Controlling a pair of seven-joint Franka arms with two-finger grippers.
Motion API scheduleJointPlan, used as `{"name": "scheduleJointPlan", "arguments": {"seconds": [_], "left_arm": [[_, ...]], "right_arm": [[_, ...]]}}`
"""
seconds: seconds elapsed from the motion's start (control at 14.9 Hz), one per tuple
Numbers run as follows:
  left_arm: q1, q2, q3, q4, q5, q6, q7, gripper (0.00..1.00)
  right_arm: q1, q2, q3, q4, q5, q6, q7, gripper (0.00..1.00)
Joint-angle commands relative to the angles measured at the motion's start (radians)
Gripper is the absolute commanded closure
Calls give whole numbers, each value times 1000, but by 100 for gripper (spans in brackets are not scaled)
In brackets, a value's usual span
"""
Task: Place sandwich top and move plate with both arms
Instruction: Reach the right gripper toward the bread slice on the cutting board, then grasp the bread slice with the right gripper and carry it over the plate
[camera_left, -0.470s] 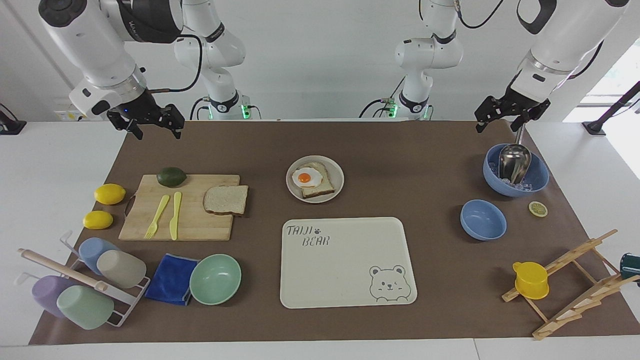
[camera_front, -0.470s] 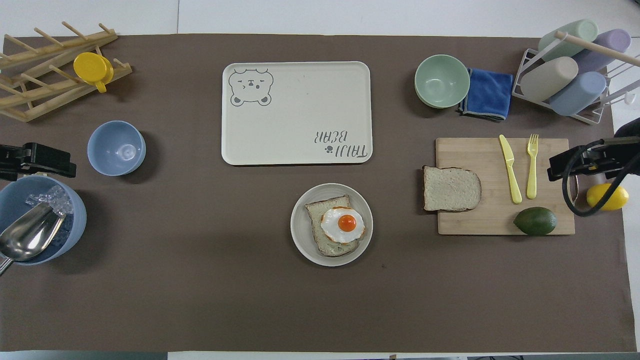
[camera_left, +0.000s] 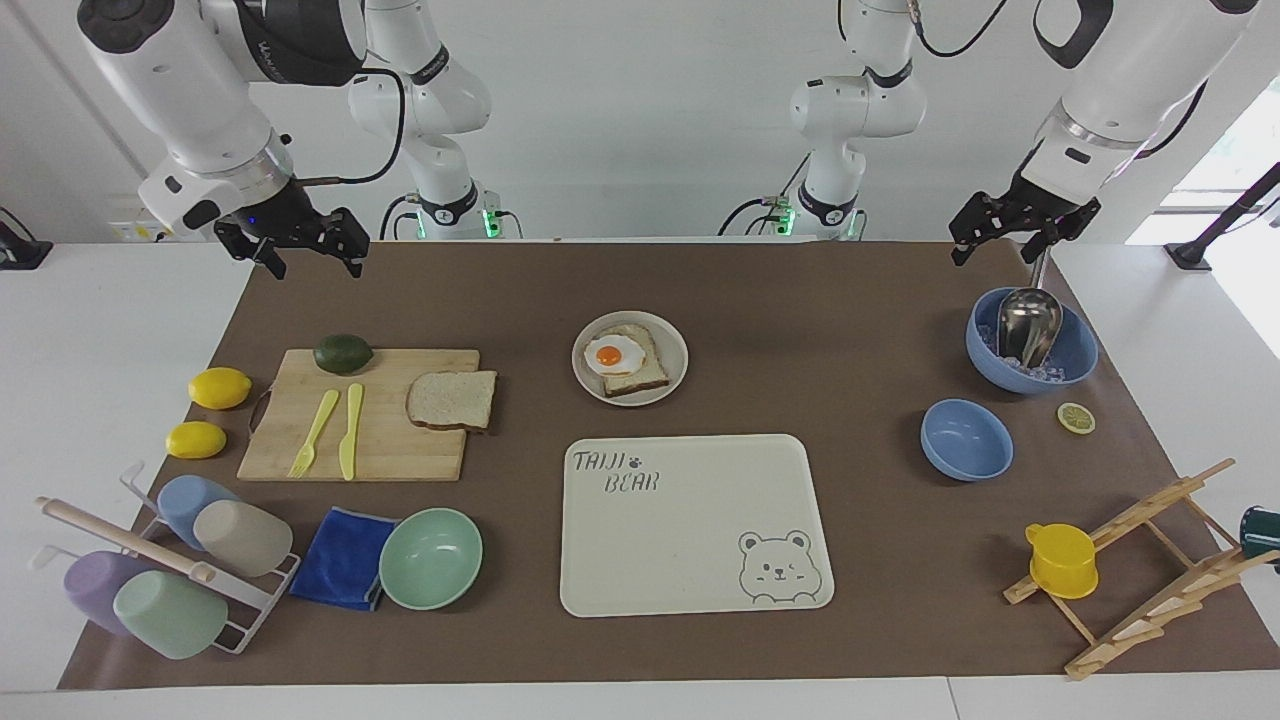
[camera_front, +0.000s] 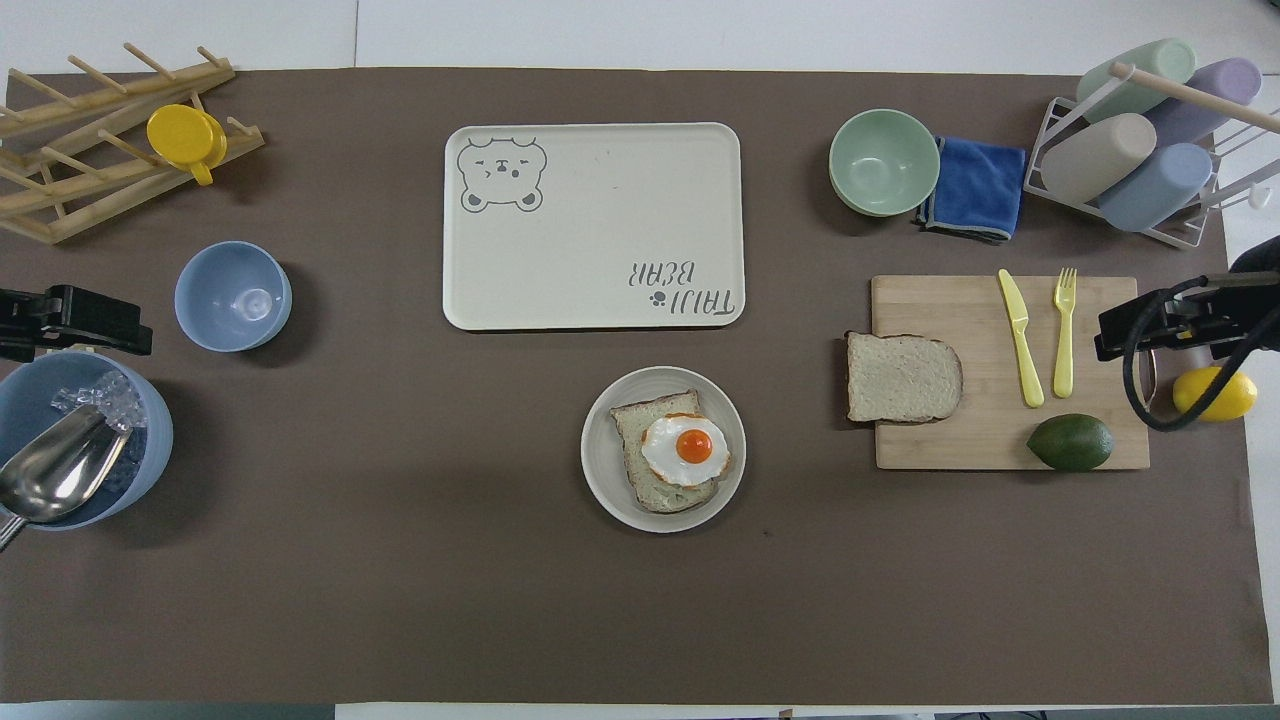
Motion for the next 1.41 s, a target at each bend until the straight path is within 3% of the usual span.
{"name": "scheduleJointPlan", "arguments": {"seconds": [0.0, 0.13, 0.27, 0.54, 0.74, 1.01, 1.34], "left_arm": [[9, -6, -5, 7, -4, -18, -5, 0], [9, -6, -5, 7, -4, -18, -5, 0], [9, -6, -5, 7, -4, -18, -5, 0], [9, -6, -5, 7, -4, -18, -5, 0], [9, -6, -5, 7, -4, -18, -5, 0], [9, -6, -5, 7, -4, -18, -5, 0], [9, -6, -5, 7, -4, -18, -5, 0]], "right_arm": [[-8, -15, 8, -13, 3, -4, 8, 0], [41, -29, 23, -62, -20, 81, 69, 0], [114, -15, 23, -140, -127, 139, 228, 0], [289, 129, 26, -243, -300, 289, 457, 0], [363, 146, 26, -390, -389, 425, 525, 0], [472, 322, 26, -364, -514, 456, 785, 0], [458, 333, 26, -384, -551, 476, 798, 0]]}}
